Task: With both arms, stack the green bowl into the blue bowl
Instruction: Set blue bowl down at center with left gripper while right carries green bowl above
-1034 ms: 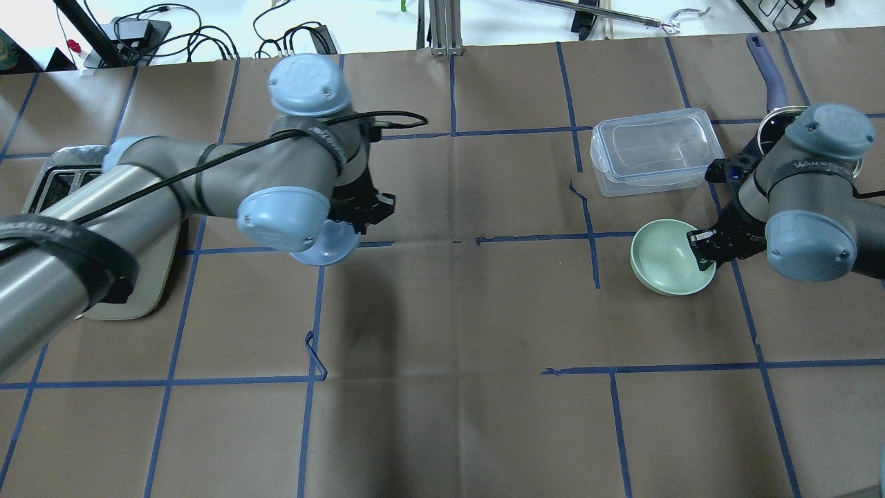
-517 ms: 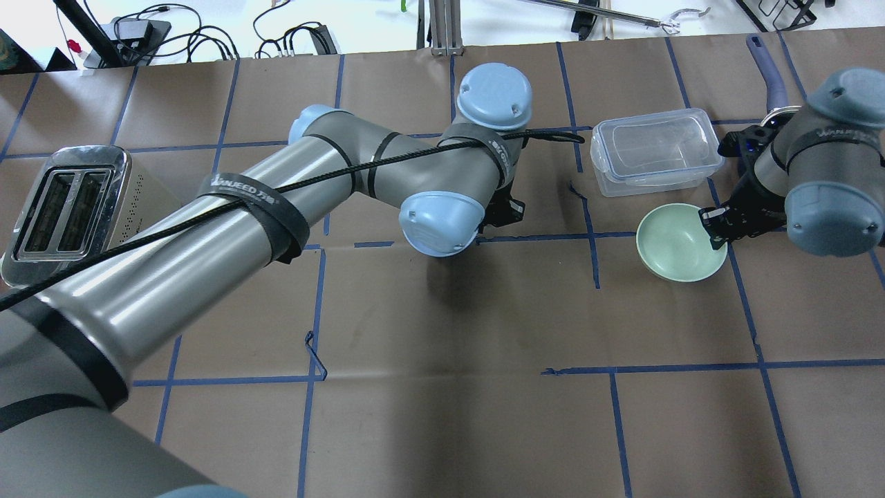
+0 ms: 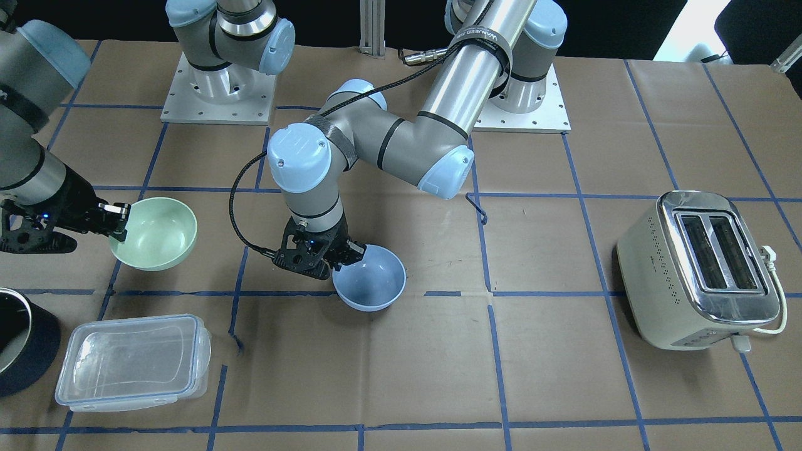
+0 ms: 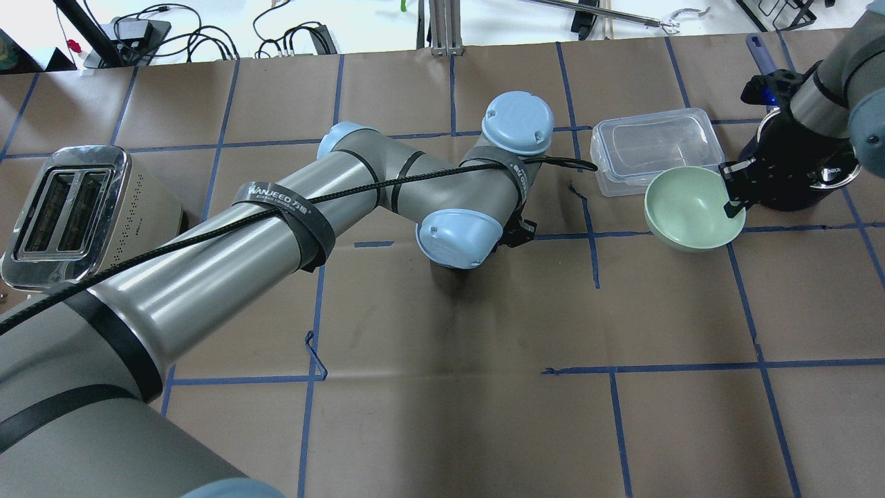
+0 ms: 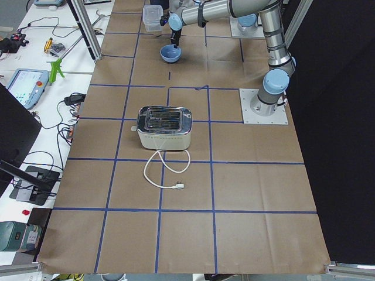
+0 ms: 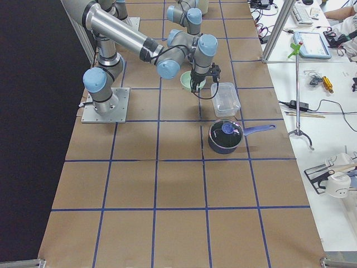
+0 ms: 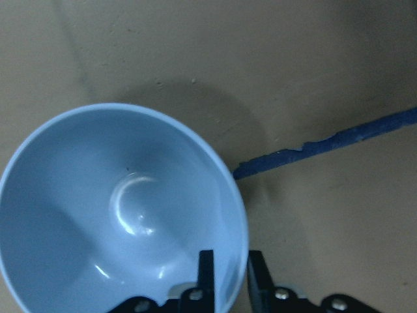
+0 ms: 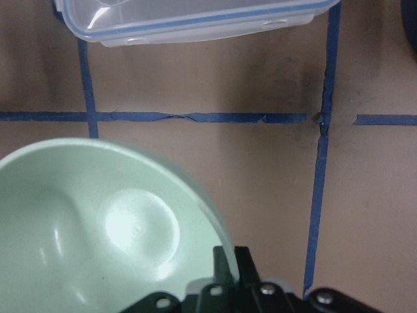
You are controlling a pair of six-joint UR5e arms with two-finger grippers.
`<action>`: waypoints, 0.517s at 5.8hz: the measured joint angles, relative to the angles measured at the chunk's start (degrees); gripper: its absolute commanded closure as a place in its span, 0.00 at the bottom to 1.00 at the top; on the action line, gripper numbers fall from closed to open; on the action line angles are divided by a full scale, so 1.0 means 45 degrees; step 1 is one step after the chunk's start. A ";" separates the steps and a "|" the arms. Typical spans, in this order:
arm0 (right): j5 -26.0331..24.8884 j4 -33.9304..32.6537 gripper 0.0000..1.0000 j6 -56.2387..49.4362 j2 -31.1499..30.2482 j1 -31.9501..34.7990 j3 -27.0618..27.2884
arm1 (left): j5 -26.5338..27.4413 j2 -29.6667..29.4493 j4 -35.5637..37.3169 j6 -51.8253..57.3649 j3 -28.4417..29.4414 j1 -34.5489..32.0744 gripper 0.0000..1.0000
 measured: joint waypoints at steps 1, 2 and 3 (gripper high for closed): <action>0.0219 0.0319 0.93 0.0034 -0.0026 0.0009 -0.0245 | -0.0031 0.0493 -0.0135 0.0000 0.0097 0.0129 0.01; 0.0458 0.0373 0.93 0.0372 -0.0027 0.0140 -0.0314 | -0.0181 0.1438 -0.0797 0.0156 0.0149 0.0565 0.01; 0.0535 0.0264 0.93 0.1187 -0.0020 0.0672 -0.0344 | -0.0506 0.2754 -0.2175 0.0822 0.0191 0.1487 0.01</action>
